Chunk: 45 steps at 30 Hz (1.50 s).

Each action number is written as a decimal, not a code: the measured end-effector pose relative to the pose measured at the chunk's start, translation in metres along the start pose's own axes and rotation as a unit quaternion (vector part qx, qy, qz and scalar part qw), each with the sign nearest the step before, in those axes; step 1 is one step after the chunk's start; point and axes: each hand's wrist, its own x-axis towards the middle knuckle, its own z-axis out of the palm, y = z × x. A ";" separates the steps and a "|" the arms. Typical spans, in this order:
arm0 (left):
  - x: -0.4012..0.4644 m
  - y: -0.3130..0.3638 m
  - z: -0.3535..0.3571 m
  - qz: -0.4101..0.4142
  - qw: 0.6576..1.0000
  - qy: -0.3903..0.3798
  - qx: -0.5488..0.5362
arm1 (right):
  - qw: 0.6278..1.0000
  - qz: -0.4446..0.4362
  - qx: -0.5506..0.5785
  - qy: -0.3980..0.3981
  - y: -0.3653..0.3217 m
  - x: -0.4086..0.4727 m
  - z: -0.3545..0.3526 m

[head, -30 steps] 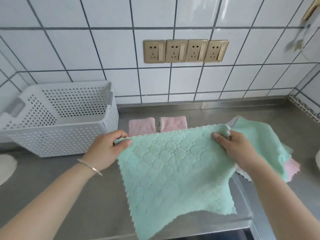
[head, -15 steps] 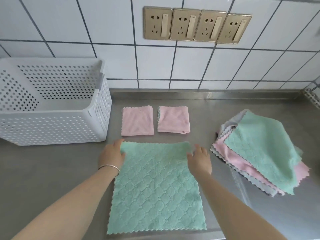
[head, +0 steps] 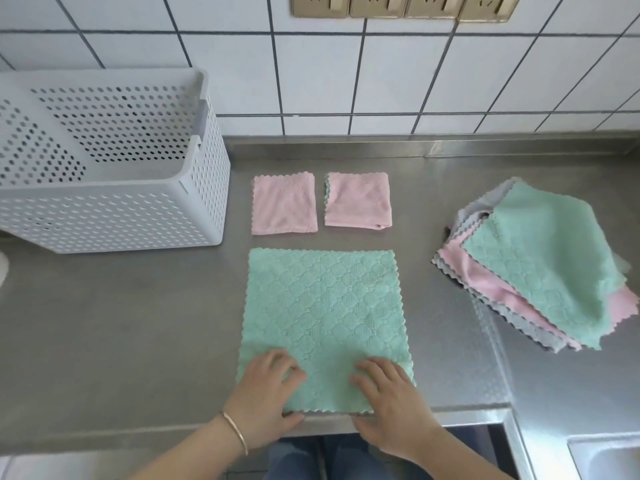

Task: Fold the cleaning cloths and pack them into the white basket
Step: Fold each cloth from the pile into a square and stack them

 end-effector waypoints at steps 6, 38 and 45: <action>0.002 0.007 -0.002 -0.009 0.998 -0.055 0.027 | 0.999 0.003 -0.045 -0.025 -0.010 0.007 -0.001; 0.092 -0.078 -0.039 -0.493 0.843 -0.009 -0.214 | 0.817 0.514 0.262 -0.001 0.070 0.099 -0.057; 0.094 -0.072 -0.037 -0.489 0.851 0.017 -0.189 | 0.812 0.535 0.233 0.007 0.072 0.101 -0.054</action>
